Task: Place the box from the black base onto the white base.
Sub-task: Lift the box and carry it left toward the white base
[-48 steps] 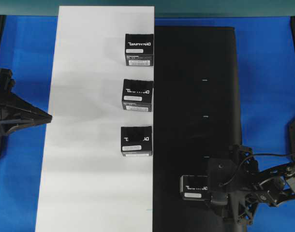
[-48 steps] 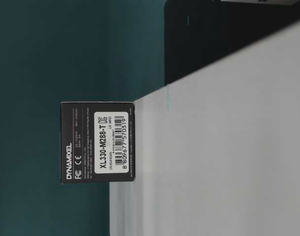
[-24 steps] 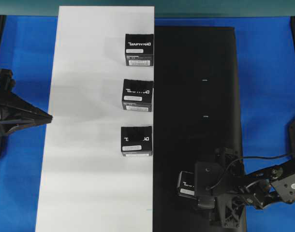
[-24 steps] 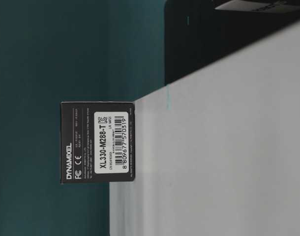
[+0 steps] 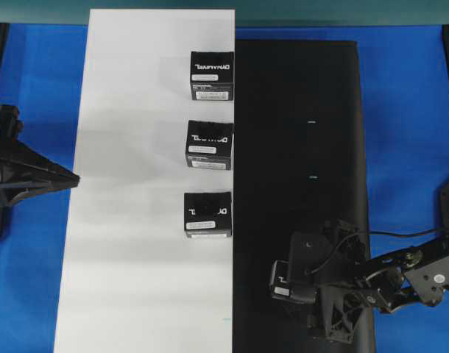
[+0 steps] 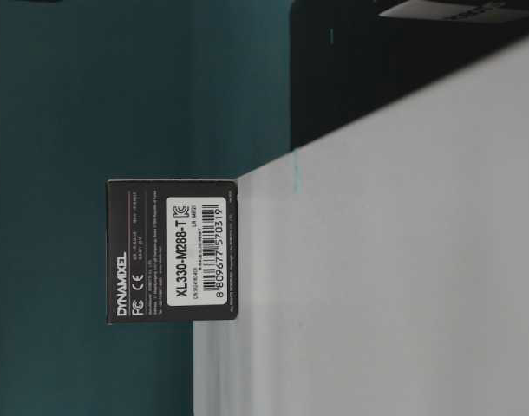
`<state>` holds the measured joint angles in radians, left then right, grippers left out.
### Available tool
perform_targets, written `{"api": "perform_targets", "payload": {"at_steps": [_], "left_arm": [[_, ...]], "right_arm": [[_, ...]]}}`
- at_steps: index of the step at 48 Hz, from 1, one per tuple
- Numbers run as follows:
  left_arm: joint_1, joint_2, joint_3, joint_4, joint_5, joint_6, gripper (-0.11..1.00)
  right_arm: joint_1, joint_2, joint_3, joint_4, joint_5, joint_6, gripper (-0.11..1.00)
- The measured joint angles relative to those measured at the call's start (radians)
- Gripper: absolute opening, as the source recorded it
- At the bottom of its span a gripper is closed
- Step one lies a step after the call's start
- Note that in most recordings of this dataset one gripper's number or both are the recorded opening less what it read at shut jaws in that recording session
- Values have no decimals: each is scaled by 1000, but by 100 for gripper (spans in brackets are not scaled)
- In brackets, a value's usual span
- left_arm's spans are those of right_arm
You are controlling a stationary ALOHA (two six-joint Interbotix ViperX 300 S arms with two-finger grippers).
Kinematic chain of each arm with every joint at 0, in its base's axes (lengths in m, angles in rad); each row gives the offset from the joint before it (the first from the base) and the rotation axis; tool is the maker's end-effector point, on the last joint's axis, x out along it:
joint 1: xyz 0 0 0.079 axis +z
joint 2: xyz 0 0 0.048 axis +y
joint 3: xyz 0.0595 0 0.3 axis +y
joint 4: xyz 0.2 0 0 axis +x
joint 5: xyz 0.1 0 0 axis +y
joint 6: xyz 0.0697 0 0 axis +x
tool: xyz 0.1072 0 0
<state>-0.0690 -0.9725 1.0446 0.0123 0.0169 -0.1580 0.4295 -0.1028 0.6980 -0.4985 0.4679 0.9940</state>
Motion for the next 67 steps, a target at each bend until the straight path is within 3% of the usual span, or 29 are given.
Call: {"api": "perform_targets", "payload": {"at_steps": [4,10,14,27,39,52,58,67], "left_arm": [[0,0,2,0,0,0,-2],[0,0,8,0,0,0,-2],[0,2,11,0,0,0,-2],[0,0,14,0,0,0,-2],[0,-5,14,0,2,-28,-2],[0,-18,14,0,23,-72,-2],[0,-20,14,0,31,-72,-2],[0,-18,12,0,51,-72,-2]], "right_arm": [[2,0,3,0,-3,35,86],[5,0,5,0,-6,71,65],[8,0,5,0,-14,75,60],[17,-25,3,0,-28,75,59],[17,-100,-52,2,54,52,57],[32,-100,-209,2,189,-32,56],[38,-71,-301,3,255,-106,56],[31,-5,-440,43,337,-170,56]]}}
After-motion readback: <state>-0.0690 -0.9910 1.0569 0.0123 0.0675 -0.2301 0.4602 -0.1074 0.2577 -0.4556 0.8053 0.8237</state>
